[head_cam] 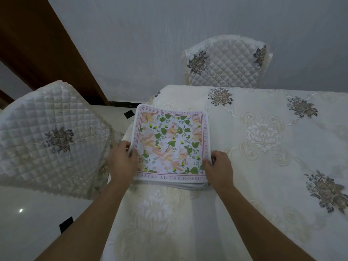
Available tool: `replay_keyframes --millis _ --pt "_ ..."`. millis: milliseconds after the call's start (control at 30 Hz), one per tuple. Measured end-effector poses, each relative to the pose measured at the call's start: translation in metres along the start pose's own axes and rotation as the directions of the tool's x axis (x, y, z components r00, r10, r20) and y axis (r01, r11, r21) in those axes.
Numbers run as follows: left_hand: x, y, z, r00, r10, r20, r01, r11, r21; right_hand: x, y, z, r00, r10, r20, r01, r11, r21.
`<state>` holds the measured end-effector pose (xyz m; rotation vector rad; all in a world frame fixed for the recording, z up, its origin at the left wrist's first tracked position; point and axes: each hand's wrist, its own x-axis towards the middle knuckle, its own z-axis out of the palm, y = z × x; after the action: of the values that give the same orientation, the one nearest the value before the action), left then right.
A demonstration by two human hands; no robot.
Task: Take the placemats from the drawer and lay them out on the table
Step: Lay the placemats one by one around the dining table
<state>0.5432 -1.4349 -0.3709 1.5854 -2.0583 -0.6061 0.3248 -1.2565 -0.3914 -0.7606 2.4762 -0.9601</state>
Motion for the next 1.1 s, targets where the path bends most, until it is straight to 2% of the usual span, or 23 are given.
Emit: replay_keyframes --millis 100,267,400,600,867,1100 --pt "-0.007 0.012 -0.010 0.997 -0.039 0.062 0.050 0.983 -0.177 -0.006 0.000 -0.014 0.999 -0.012 -0.053 0.013 1.000 0.003" --pt "-0.034 0.032 -0.020 0.976 -0.125 0.176 0.177 0.930 -0.323 -0.027 0.014 -0.044 0.998 -0.040 -0.058 0.041 0.999 0.020" --pt "-0.069 0.050 -0.022 0.955 -0.133 0.266 0.234 0.887 -0.398 -0.049 0.028 -0.077 0.995 -0.052 -0.080 0.056 0.997 0.049" --pt "-0.139 0.083 -0.021 0.938 -0.160 0.308 0.296 0.831 -0.471 -0.093 0.070 -0.142 0.989 -0.038 -0.143 0.048 0.996 0.069" --pt "-0.251 0.160 -0.011 0.951 -0.083 0.299 0.230 0.834 -0.501 -0.170 0.145 -0.246 0.970 -0.009 -0.244 0.029 0.997 0.078" --pt "-0.366 0.226 -0.008 0.955 -0.057 0.291 0.207 0.831 -0.516 -0.237 0.210 -0.350 0.954 -0.050 -0.296 0.079 0.993 0.086"
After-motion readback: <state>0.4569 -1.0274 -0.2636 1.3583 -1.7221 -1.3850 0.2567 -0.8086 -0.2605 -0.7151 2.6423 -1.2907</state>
